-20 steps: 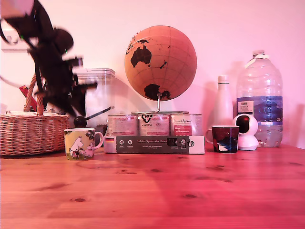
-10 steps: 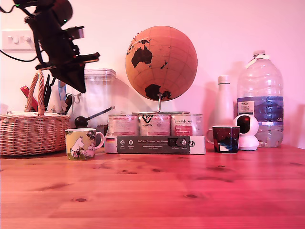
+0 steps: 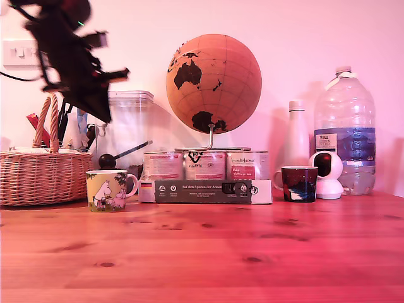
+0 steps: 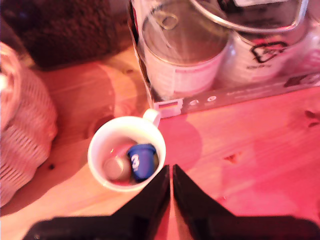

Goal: Pick up the coffee capsules on the table and drop them inside the coffee cup

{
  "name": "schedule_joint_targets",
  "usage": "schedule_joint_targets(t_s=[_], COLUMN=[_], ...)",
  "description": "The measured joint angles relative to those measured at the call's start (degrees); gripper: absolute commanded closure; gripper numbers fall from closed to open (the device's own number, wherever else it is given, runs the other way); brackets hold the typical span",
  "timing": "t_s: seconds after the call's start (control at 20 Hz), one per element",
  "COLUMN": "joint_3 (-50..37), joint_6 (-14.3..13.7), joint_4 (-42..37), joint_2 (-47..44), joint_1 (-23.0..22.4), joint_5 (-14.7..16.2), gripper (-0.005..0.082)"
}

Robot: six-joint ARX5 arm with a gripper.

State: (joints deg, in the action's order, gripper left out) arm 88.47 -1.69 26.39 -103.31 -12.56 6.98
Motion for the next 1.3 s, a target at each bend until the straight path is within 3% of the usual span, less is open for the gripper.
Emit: schedule_joint_targets(t_s=[0.45, 1.1, 1.3], joint_3=[-22.0, -52.2, -59.7], joint_6=[0.7, 5.9, 6.2], joint_4=[-15.7, -33.2, -37.7], joint_2=[16.8, 32.5, 36.5], joint_1=[0.3, 3.9, 5.0], joint_5=[0.0, 0.0, 0.2], gripper=[0.0791, 0.0791, 0.0791])
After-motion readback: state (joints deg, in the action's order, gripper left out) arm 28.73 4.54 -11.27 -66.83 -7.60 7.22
